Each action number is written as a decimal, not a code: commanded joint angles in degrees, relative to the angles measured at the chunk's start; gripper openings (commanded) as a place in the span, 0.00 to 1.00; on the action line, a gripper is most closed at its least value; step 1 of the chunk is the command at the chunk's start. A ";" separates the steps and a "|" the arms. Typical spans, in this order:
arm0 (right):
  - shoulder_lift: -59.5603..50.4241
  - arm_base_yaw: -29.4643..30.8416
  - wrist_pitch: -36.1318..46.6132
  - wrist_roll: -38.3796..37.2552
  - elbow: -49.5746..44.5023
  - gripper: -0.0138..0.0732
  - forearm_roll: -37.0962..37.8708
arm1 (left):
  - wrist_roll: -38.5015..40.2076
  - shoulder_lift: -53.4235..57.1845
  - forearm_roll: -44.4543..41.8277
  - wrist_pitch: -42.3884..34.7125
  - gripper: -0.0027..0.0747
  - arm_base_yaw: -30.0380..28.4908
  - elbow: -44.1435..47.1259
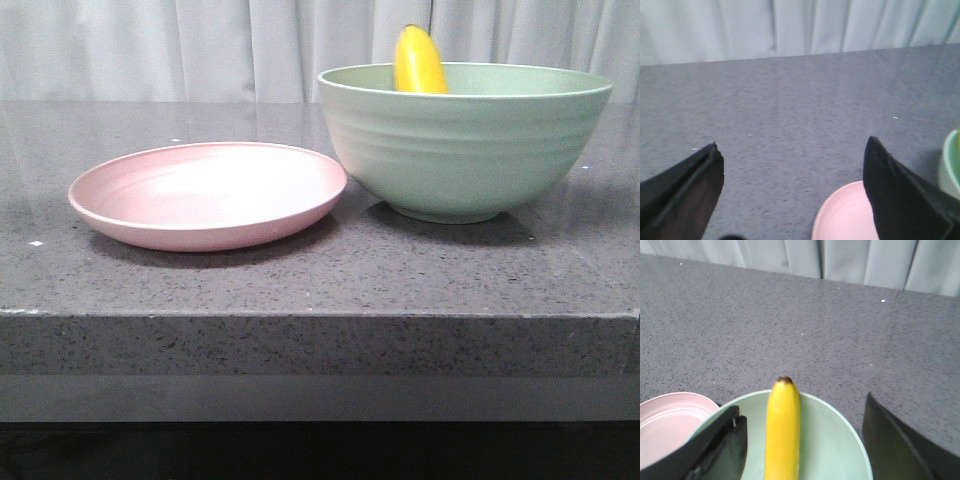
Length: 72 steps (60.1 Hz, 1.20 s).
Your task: Transfer banana from pink plate to green bowl
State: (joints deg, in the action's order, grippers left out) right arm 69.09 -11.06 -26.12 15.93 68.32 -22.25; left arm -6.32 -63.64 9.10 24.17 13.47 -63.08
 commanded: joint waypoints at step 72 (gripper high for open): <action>-33.09 0.53 13.22 0.58 -29.35 0.06 -2.54 | -0.37 22.14 -0.85 -7.05 0.01 -7.81 20.16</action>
State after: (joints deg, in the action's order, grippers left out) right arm 36.31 -10.97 -17.17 15.93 37.47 -24.16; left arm -6.66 -41.17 8.01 21.74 5.74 -41.41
